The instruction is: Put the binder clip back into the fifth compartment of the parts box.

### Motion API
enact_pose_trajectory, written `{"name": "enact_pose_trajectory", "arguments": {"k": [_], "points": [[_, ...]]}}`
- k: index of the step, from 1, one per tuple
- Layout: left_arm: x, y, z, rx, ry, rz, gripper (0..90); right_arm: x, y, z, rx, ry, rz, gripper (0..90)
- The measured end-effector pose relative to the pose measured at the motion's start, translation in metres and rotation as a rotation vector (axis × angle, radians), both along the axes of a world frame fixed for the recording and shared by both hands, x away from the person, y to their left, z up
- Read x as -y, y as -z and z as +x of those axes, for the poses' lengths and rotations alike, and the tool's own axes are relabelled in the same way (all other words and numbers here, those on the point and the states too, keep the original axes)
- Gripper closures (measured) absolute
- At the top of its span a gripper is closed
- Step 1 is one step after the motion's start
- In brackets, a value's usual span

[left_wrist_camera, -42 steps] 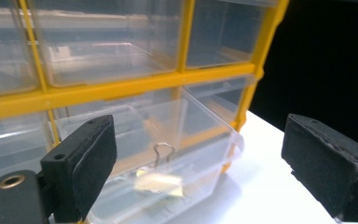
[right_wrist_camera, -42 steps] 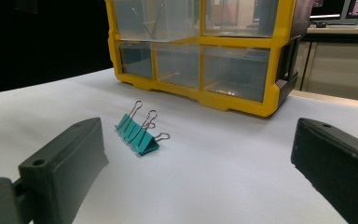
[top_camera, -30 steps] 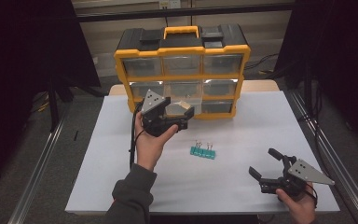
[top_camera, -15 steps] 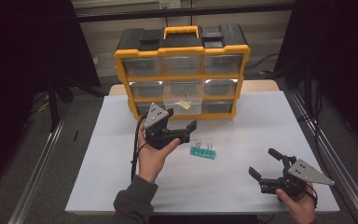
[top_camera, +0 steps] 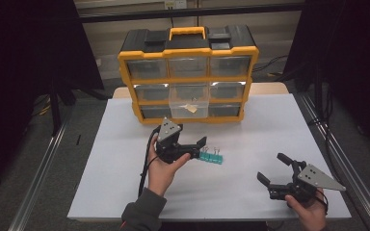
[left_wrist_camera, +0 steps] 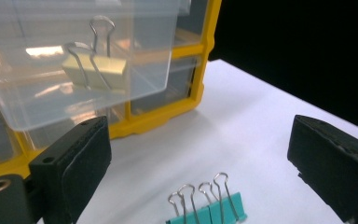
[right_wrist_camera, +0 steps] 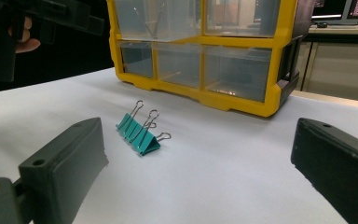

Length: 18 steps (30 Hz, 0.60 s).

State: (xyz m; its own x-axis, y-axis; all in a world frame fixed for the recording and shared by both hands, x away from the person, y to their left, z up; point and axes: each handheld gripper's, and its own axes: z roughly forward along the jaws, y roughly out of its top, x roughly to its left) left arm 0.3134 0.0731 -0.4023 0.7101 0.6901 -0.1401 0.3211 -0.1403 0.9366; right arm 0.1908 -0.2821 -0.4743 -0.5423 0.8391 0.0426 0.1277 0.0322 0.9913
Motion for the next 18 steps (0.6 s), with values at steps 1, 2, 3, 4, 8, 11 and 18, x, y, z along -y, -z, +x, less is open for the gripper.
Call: {"name": "enact_pose_trajectory", "arguments": {"k": [1,2,3,4,8,11,18], "points": [[0.000,0.002,0.001,0.006,0.001,0.018,6.1,0.000,0.000,0.000,-0.003,0.002,0.002,2.4],[0.001,0.004,0.000,-0.009,-0.004,0.014,6.1,0.000,0.000,0.000,-0.003,0.002,0.002,2.4],[0.002,0.006,0.000,-0.013,-0.004,0.018,6.1,0.000,0.000,0.000,-0.002,0.003,0.002,2.4],[0.001,0.008,0.001,-0.011,-0.002,0.029,5.7,0.000,0.000,0.000,-0.003,0.002,0.002,2.4],[0.004,0.017,0.000,-0.039,0.003,0.040,5.0,0.000,0.000,0.000,0.000,-0.002,0.001,2.4],[0.006,0.023,0.000,-0.056,0.017,0.048,4.7,0.000,0.000,0.000,0.003,0.000,0.003,2.4],[0.010,0.034,0.002,-0.091,0.012,0.097,3.5,0.000,0.000,0.000,-0.001,-0.001,0.001,2.4]]}}
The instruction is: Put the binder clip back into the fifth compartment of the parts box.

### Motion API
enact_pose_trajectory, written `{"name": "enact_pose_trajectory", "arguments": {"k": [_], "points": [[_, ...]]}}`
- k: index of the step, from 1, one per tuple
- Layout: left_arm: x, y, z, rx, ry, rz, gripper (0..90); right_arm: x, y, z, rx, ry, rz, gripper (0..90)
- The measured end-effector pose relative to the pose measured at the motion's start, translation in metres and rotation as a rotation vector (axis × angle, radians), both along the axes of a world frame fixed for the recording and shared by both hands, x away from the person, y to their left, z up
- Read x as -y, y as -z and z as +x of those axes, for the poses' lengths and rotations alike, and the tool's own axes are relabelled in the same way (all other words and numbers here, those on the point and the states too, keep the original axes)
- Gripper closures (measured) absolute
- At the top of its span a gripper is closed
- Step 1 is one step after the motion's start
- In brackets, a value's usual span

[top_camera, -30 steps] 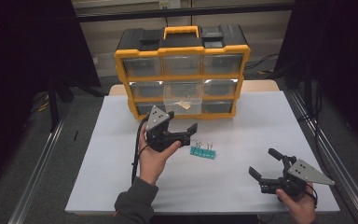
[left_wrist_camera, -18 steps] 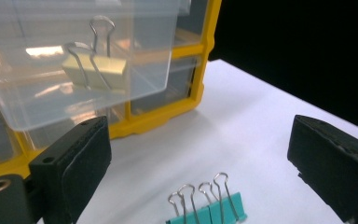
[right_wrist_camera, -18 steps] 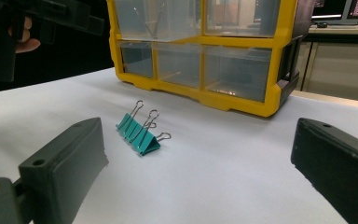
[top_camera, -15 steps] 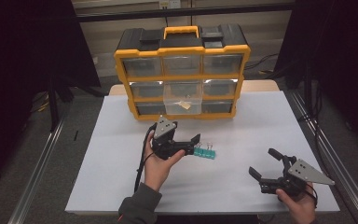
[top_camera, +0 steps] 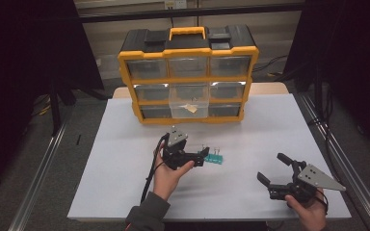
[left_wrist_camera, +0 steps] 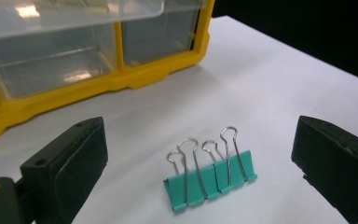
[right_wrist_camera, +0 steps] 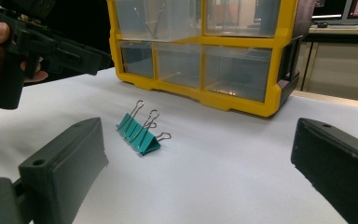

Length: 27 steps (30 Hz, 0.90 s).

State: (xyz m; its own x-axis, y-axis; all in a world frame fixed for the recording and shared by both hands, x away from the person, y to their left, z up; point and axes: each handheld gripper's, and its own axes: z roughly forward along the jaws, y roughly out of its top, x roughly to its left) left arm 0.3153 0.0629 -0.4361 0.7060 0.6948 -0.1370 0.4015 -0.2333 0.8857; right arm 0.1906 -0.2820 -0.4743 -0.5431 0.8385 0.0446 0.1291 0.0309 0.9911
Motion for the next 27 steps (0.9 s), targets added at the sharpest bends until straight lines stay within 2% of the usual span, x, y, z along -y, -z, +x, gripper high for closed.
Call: {"name": "enact_pose_trajectory", "arguments": {"k": [4,15,22,23,25,27], "points": [[0.003,0.005,0.001,-0.012,0.010,0.007,3.6,0.000,0.000,0.000,0.000,0.000,0.000,2.4],[0.015,0.022,0.002,-0.058,-0.007,0.089,4.1,0.000,0.000,0.000,0.002,0.000,0.001,2.4],[0.022,0.033,0.008,-0.092,-0.048,0.103,9.9,0.000,0.000,0.000,0.003,0.000,0.002,2.4],[0.023,0.035,0.010,-0.103,-0.054,0.123,10.9,0.000,0.000,0.000,0.002,-0.001,0.001,2.4],[0.024,0.038,0.011,-0.114,-0.050,0.137,12.8,0.000,0.000,0.000,0.000,0.002,0.003,2.4],[0.027,0.041,0.011,-0.121,-0.062,0.135,14.9,0.000,0.000,0.000,0.001,0.002,0.001,2.4]]}}
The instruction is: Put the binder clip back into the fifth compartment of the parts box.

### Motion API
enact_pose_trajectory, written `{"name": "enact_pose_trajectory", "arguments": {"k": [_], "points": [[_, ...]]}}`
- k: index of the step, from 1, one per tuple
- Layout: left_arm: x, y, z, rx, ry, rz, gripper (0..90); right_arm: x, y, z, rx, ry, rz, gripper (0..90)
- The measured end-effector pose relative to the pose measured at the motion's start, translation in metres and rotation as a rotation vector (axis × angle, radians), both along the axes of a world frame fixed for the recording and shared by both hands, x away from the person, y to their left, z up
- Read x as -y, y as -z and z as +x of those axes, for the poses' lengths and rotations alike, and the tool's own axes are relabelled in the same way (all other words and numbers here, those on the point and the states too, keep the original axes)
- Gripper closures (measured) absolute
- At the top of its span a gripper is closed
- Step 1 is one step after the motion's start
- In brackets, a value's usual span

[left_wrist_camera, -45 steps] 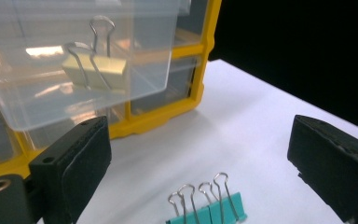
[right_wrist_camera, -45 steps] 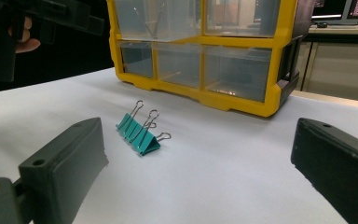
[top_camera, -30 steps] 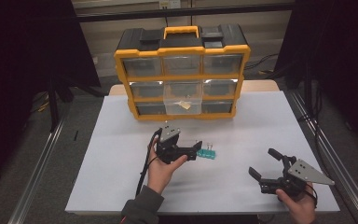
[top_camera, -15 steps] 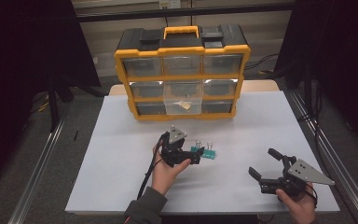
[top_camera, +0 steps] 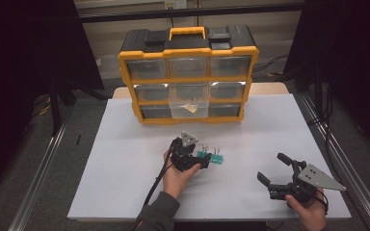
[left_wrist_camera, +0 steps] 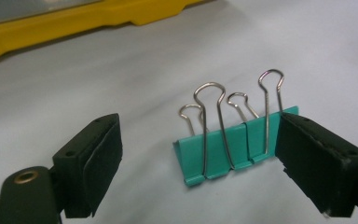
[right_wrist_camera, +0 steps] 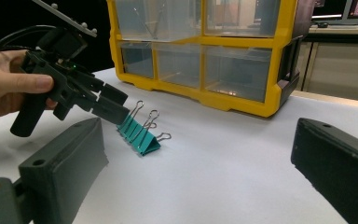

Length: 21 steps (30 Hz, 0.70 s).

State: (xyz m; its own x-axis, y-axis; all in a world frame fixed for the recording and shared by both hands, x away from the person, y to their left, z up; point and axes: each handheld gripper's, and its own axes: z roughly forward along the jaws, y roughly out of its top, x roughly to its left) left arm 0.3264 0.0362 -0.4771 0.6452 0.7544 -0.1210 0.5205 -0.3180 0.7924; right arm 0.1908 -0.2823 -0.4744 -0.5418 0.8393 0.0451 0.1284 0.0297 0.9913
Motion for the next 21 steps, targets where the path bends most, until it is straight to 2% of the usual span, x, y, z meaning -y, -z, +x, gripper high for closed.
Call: {"name": "enact_pose_trajectory", "arguments": {"k": [1,2,4,6,7,8,11,13,14,15,16,18,19,20,21], "points": [[0.0013,0.0014,0.0003,-0.004,-0.004,0.006,15.5,0.0000,0.0000,0.0000,0.000,0.000,0.000,2.4],[-0.0013,0.0011,0.0014,-0.007,0.024,0.054,17.3,0.0000,0.0000,-0.0001,0.000,-0.001,0.000,2.4],[0.0020,0.0039,0.0010,-0.017,0.003,0.043,20.0,-0.0001,0.0000,-0.0001,0.000,0.001,0.000,2.4],[0.0013,0.0045,0.0014,-0.015,0.020,0.079,23.8,-0.0001,0.0000,-0.0001,0.000,0.000,0.000,2.4],[0.0040,0.0057,0.0006,-0.018,0.000,0.050,25.8,-0.0002,0.0001,-0.0001,0.000,0.000,0.001,2.4],[0.0030,0.0055,0.0007,-0.025,0.011,0.069,26.5,-0.0002,0.0001,-0.0001,-0.001,0.000,0.001,2.4],[0.0035,0.0053,0.0007,-0.025,0.026,0.063,30.9,-0.0001,0.0003,0.0001,0.001,0.000,0.000,2.4],[0.0065,0.0063,-0.0003,-0.024,0.010,0.023,32.7,-0.0001,0.0004,0.0002,0.000,0.000,0.000,2.4],[0.0039,0.0051,0.0006,-0.032,0.039,0.061,34.5,-0.0001,0.0004,0.0002,0.001,0.000,0.000,2.4],[0.0041,0.0052,0.0005,-0.032,0.038,0.062,35.0,-0.0001,0.0004,0.0002,0.000,0.000,0.000,2.4],[0.0060,0.0064,0.0000,-0.032,0.022,0.037,36.2,-0.0001,0.0004,0.0003,0.000,0.000,0.000,2.4],[0.0061,0.0067,0.0005,-0.039,0.032,0.042,37.6,-0.0002,0.0004,0.0001,0.000,0.000,0.000,2.4],[0.0045,0.0067,0.0015,-0.032,0.053,0.073,39.5,-0.0002,0.0004,0.0002,0.002,0.000,-0.001,2.4],[0.0067,0.0081,0.0011,-0.033,0.033,0.043,40.2,-0.0004,0.0004,0.0001,-0.001,-0.001,0.000,2.4],[0.0060,0.0084,0.0016,-0.040,0.043,0.054,40.7,-0.0004,0.0004,0.0002,0.000,-0.001,0.000,2.4]]}}
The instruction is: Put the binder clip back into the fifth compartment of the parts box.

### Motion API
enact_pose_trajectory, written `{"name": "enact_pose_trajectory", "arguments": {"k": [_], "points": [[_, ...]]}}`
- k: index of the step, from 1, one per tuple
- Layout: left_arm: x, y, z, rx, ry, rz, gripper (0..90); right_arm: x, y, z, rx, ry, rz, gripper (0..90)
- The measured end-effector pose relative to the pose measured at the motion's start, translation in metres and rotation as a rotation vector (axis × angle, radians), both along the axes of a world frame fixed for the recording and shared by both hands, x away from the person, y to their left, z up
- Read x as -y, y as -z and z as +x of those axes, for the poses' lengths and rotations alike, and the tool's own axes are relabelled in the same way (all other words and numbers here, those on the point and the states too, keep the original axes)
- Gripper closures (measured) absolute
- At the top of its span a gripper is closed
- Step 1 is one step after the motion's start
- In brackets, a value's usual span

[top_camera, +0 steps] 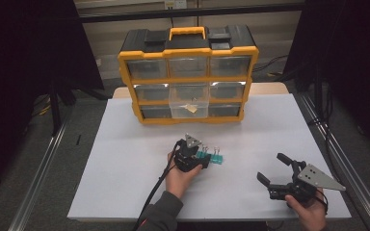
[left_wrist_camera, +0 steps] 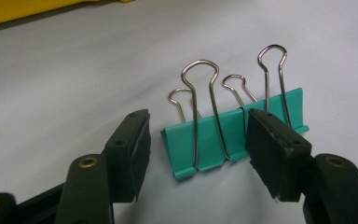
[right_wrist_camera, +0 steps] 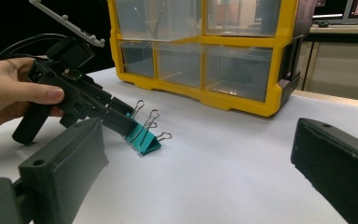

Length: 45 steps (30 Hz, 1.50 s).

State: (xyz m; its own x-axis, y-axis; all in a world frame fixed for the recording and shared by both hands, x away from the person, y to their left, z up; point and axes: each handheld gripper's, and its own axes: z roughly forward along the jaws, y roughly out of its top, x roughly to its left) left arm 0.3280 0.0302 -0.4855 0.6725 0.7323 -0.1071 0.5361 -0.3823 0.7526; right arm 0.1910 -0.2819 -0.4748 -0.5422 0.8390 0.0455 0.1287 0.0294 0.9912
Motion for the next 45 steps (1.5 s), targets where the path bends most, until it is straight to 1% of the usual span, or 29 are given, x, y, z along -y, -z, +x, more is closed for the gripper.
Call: {"name": "enact_pose_trajectory", "arguments": {"k": [1,4,5,7,8,10,12,13,14,15,17,19,20,21,24,25,28,29,30,32,34,37,38,39,40,42,43,44,45], "points": [[0.0008,0.0008,0.0000,0.000,-0.016,-0.013,41.1,0.0000,0.0000,0.0001,0.000,0.000,0.000,2.4],[-0.0002,0.0001,0.0004,-0.011,0.001,-0.002,42.5,0.0001,0.0000,0.0000,0.001,-0.001,0.000,2.4],[0.0008,0.0006,0.0001,-0.007,-0.006,-0.019,44.2,0.0001,0.0001,0.0001,0.000,-0.001,0.001,2.4],[0.0003,-0.0001,0.0001,-0.011,-0.005,-0.028,47.8,0.0001,0.0001,0.0001,0.000,-0.001,0.001,2.4],[-0.0010,-0.0006,0.0003,-0.005,-0.014,-0.014,48.3,0.0001,0.0002,0.0001,-0.001,-0.002,0.002,2.4],[-0.0044,-0.0013,0.0017,-0.010,-0.014,-0.008,49.8,0.0001,0.0000,-0.0001,0.000,-0.003,0.001,2.4],[-0.0044,-0.0010,0.0019,-0.010,-0.027,-0.027,49.7,0.0001,0.0000,-0.0001,0.000,-0.003,0.001,2.4],[-0.0052,-0.0016,0.0022,-0.013,-0.015,-0.021,49.6,0.0000,0.0001,-0.0001,-0.001,-0.003,0.002,2.4],[-0.0050,-0.0021,0.0019,-0.014,-0.018,-0.020,47.6,-0.0001,0.0001,0.0000,-0.002,-0.003,0.002,2.4],[-0.0041,-0.0023,0.0015,-0.018,-0.020,-0.033,44.9,-0.0001,0.0001,0.0001,-0.001,-0.003,0.001,2.4],[-0.0017,-0.0024,0.0003,-0.015,-0.009,-0.026,44.3,-0.0002,-0.0001,0.0001,0.000,-0.003,0.002,2.4],[0.0012,-0.0003,-0.0004,-0.016,-0.009,-0.035,42.6,-0.0002,-0.0001,0.0000,-0.001,-0.003,0.002,2.4],[0.0006,-0.0001,-0.0001,-0.017,-0.003,-0.011,42.5,-0.0002,-0.0001,0.0000,0.000,-0.003,0.002,2.4],[0.0004,0.0012,0.0004,-0.018,-0.002,-0.021,42.7,-0.0001,-0.0002,0.0001,0.002,-0.003,0.000,2.4],[-0.0001,0.0001,0.0009,-0.020,-0.007,-0.011,46.4,0.0002,-0.0003,-0.0003,0.000,-0.003,0.002,2.4],[0.0003,0.0002,0.0009,-0.023,-0.017,-0.029,46.9,0.0003,-0.0002,-0.0002,0.000,-0.003,0.003,2.4],[-0.0042,-0.0018,0.0018,-0.017,-0.017,-0.013,53.7,0.0005,-0.0001,0.0000,0.001,-0.002,0.004,2.4],[-0.0045,-0.0019,0.0019,-0.021,-0.021,-0.025,53.8,0.0007,-0.0003,-0.0002,-0.001,-0.005,0.001,2.4],[-0.0060,-0.0022,0.0023,-0.020,-0.022,-0.012,53.9,0.0003,-0.0002,-0.0001,0.001,-0.003,0.003,2.4],[-0.0055,-0.0021,0.0022,-0.018,-0.019,-0.018,53.8,0.0000,-0.0003,-0.0001,0.003,-0.004,0.001,2.4],[-0.0039,-0.0026,0.0014,-0.018,-0.021,-0.023,49.1,-0.0004,-0.0001,0.0003,0.005,-0.008,0.003,2.4],[0.0001,-0.0008,0.0003,-0.013,-0.021,-0.027,46.2,0.0000,-0.0003,0.0001,0.003,-0.005,0.000,2.4],[-0.0005,-0.0002,0.0008,-0.022,-0.005,-0.003,45.6,0.0000,-0.0004,-0.0002,0.000,-0.005,0.003,2.4],[-0.0014,0.0004,0.0015,-0.016,0.005,0.014,45.6,0.0001,-0.0005,-0.0004,0.000,-0.004,0.003,2.4],[-0.0014,0.0005,0.0016,-0.015,0.007,0.011,45.7,0.0002,-0.0004,-0.0003,0.001,-0.004,0.002,2.4],[-0.0023,0.0001,0.0022,-0.011,0.020,0.025,45.6,0.0003,-0.0004,-0.0002,0.001,-0.005,0.002,2.4],[-0.0012,0.0004,0.0017,-0.011,0.006,0.016,45.8,0.0002,-0.0003,-0.0002,-0.001,-0.004,0.002,2.4],[-0.0010,0.0003,0.0017,-0.014,0.009,0.010,45.9,0.0002,-0.0002,0.0000,0.001,-0.003,0.001,2.4],[-0.0018,-0.0004,0.0018,-0.014,0.011,0.027,46.4,0.0001,-0.0002,0.0001,0.003,-0.004,0.000,2.4]]}}
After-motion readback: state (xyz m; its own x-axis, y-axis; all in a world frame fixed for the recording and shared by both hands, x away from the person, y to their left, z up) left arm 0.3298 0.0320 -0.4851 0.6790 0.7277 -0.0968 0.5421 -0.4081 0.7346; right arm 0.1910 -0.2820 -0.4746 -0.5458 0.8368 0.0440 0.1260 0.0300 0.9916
